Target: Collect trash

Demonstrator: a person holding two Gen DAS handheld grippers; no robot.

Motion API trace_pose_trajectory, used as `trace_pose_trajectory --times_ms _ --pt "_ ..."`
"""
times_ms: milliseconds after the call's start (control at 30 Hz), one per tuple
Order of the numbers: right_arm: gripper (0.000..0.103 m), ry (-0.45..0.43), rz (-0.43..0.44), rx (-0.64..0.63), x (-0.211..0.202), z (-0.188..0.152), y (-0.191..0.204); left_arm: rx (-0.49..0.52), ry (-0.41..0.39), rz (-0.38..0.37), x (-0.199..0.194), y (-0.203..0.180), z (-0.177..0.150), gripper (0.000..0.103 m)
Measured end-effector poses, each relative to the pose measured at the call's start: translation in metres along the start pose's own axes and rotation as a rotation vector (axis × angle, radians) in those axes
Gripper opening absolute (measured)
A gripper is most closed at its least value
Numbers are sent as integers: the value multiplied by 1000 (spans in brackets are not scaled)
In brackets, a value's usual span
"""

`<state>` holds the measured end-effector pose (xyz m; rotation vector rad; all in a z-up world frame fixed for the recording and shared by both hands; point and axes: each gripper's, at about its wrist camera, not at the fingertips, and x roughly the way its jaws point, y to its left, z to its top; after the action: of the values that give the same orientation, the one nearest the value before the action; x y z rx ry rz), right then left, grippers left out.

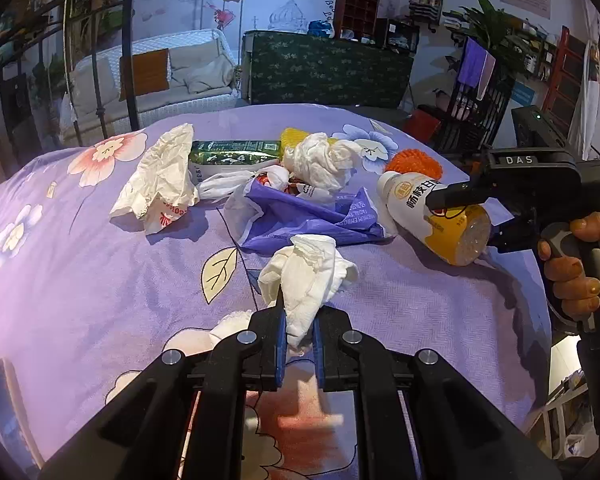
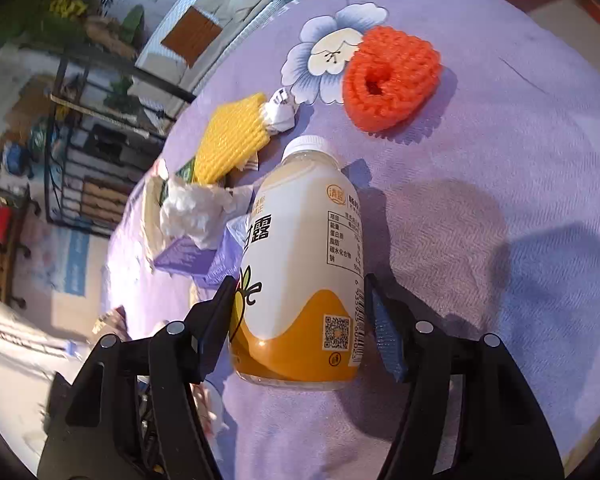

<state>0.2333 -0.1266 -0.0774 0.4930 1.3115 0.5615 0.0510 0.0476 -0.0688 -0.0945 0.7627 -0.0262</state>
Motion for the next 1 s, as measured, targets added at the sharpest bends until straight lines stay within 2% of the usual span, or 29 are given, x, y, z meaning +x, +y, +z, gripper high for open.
trace_pose_trajectory --times_ms 200,300,400,567,833,1000 --pt "65 45 -204 -181 20 7 31 6 2 -8 0 -5 -1 10" --pt "69 64 -272 -201 37 16 39 6 1 -9 -1 -6 -3 10" --pt "70 67 -303 -207 49 25 37 2 3 -10 -1 -5 -3 10" --pt "66 2 -326 -256 45 20 37 -17 10 -19 -1 -3 -5 10" --pt "61 -100 -240 -258 -8 -9 22 0 4 -41 -3 -13 -2 10" --pt "61 -64 -189 -230 -18 -23 9 25 8 -64 -1 -27 0 10"
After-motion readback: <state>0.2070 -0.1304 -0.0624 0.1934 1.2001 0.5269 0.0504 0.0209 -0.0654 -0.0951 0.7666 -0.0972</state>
